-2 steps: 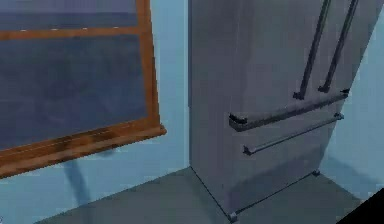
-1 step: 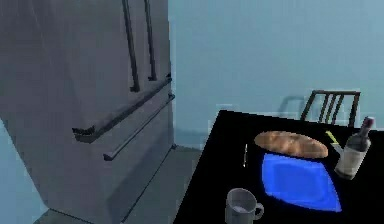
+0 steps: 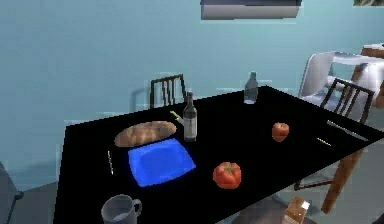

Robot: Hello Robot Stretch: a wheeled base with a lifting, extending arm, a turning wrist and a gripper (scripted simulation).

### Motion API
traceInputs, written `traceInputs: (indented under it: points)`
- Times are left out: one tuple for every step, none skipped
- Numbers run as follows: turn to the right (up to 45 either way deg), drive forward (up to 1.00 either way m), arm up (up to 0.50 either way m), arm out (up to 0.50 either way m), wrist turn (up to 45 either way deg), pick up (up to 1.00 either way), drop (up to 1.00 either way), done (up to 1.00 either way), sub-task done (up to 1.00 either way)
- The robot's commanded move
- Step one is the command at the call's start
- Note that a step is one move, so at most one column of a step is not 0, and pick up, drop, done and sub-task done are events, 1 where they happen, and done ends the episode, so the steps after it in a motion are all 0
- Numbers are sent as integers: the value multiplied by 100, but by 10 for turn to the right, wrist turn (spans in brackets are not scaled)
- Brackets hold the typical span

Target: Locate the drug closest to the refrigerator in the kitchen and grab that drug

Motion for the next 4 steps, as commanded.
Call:
traceInputs:
  points:
    - [90, 0, 0, 0, 0, 0, 0, 0, 0]
    - [0, 20, 0, 0, 0, 0, 0, 0, 0]
    - [-450, 0, 0, 0, 0, 0, 0, 0, 0]
    - [-450, 0, 0, 0, 0, 0, 0, 0, 0]
